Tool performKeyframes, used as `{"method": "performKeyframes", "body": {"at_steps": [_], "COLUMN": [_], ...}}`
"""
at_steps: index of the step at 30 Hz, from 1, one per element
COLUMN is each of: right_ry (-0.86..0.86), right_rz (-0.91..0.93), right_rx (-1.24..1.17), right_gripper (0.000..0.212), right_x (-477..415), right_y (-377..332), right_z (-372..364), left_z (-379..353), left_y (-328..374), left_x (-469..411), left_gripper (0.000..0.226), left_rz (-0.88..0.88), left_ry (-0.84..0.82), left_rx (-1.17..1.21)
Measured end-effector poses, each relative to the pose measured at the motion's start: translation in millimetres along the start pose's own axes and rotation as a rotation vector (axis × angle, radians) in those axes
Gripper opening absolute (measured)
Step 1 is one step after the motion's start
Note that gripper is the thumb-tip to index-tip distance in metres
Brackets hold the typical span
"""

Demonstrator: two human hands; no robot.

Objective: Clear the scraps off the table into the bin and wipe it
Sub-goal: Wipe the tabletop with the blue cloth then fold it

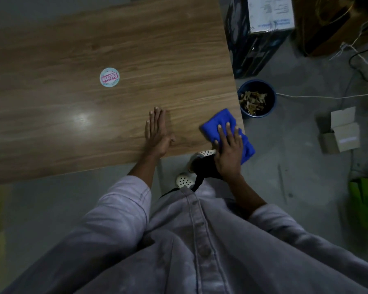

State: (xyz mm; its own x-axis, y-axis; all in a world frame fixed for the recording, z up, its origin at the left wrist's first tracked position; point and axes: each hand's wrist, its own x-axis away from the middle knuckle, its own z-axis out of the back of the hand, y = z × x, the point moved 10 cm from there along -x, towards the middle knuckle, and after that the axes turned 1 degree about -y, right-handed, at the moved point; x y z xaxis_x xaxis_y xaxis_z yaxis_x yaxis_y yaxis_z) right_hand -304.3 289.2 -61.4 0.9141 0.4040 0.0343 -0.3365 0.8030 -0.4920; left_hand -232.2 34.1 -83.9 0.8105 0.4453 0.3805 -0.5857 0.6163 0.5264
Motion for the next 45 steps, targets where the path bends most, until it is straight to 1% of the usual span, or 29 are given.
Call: {"method": "performKeyframes", "body": {"at_steps": [1,2,4,5,7,9,11,12,13,15,17,18,20,22,24,26,28,29,30,32,33,34,35,37,39,41,42,43,45], "right_ry": [-0.004,-0.047,-0.146,-0.161,-0.145,-0.091,-0.043,-0.045,-0.068,-0.158,-0.257,-0.285,-0.302,-0.276,-0.245,-0.178,-0.12,-0.138,-0.198,-0.329,-0.36,-0.362,-0.351,-0.31,-0.236,-0.167,-0.175,-0.221,-0.379], "right_rz": [0.022,0.107,0.305,0.363,0.334,0.208,0.083,0.048,0.055,0.174,0.338,0.399,0.462,0.407,0.258,0.063,-0.109,-0.115,-0.05,0.178,0.28,0.347,0.37,0.285,0.093,-0.085,-0.118,-0.093,0.118], "right_rx": [-0.031,-0.046,-0.04,-0.036,-0.036,-0.041,-0.053,-0.057,-0.059,-0.077,-0.036,0.006,0.095,0.162,0.2,0.195,0.154,0.137,0.145,0.216,0.237,0.226,0.197,0.178,0.199,0.179,0.163,0.153,0.157], "right_gripper": [0.05,0.05,0.051,0.054,0.058,0.051,0.053,0.059,0.065,0.068,0.06,0.056,0.056,0.058,0.062,0.063,0.063,0.064,0.064,0.064,0.065,0.064,0.063,0.062,0.063,0.063,0.064,0.065,0.07], "right_x": [3.4,8.6,20.0,22.5,23.5,15.5,0.0,-7.9,-13.3,-13.4,3.5,11.9,16.2,6.0,-15.9,-40.8,-52.7,-55.1,-53.6,-37.2,-31.5,-34.0,-42.7,-70.9,-104.4,-131.9,-140.8,-146.7,-145.6], "right_y": [-14.6,-30.1,-37.5,-27.6,2.8,24.9,23.8,13.7,-2.8,-46.6,-79.4,-82.7,-66.9,-35.6,-10.1,-10.3,-30.6,-49.1,-72.3,-109.1,-114.0,-109.4,-97.0,-57.6,-19.9,-12.7,-22.8,-40.7,-90.2], "right_z": [-9.5,-19.7,-25.8,-19.0,-0.7,15.2,15.8,9.6,-1.2,-27.5,-48.8,-51.7,-41.2,-18.6,-4.2,-2.0,-12.4,-24.9,-40.8,-68.0,-71.1,-66.4,-58.1,-34.9,-15.4,-9.2,-14.6,-26.0,-55.9], "left_z": [-2.1,-3.2,-3.3,-3.4,-4.9,-6.4,-9.5,-10.5,-9.6,-5.8,-5.5,-4.8,-1.7,2.6,1.3,-1.2,-1.5,-0.5,0.1,0.1,-1.2,-2.4,-1.9,2.7,8.1,16.9,23.1,28.6,37.0], "left_y": [-0.4,-2.0,-4.2,-3.9,0.3,7.3,9.5,8.8,7.5,3.4,1.5,2.6,7.2,8.8,7.7,7.5,7.4,7.8,7.2,11.1,12.8,15.4,18.5,22.1,25.9,29.8,32.5,36.3,46.8], "left_x": [2.5,4.6,6.2,5.9,4.8,4.3,4.6,4.6,4.5,3.8,4.2,4.8,6.9,6.4,5.8,3.9,3.7,2.9,0.6,-4.7,-8.1,-10.2,-11.6,-14.2,-20.6,-33.4,-41.1,-49.5,-68.1], "left_gripper": [0.115,0.122,0.128,0.128,0.128,0.127,0.128,0.128,0.129,0.13,0.125,0.12,0.111,0.101,0.1,0.102,0.097,0.09,0.083,0.071,0.066,0.064,0.064,0.07,0.073,0.072,0.072,0.072,0.07], "left_rz": [-0.013,-0.02,-0.012,-0.008,-0.001,0.007,0.031,0.044,0.054,0.06,0.058,0.049,0.003,-0.025,-0.01,-0.008,-0.006,0.015,0.058,0.162,0.19,0.199,0.2,0.175,0.136,0.141,0.155,0.164,0.165], "left_ry": [-0.002,0.005,0.001,-0.007,-0.032,-0.034,-0.033,-0.027,-0.017,-0.014,-0.06,-0.064,-0.012,0.058,0.043,0.025,0.059,0.089,0.104,0.092,0.098,0.114,0.133,0.184,0.201,0.209,0.226,0.244,0.273], "left_rx": [-0.128,-0.224,-0.272,-0.259,-0.236,-0.254,-0.283,-0.301,-0.329,-0.382,-0.336,-0.299,-0.286,-0.33,-0.318,-0.297,-0.35,-0.361,-0.304,-0.027,0.057,0.059,0.01,-0.098,-0.158,-0.166,-0.161,-0.161,-0.143]}}
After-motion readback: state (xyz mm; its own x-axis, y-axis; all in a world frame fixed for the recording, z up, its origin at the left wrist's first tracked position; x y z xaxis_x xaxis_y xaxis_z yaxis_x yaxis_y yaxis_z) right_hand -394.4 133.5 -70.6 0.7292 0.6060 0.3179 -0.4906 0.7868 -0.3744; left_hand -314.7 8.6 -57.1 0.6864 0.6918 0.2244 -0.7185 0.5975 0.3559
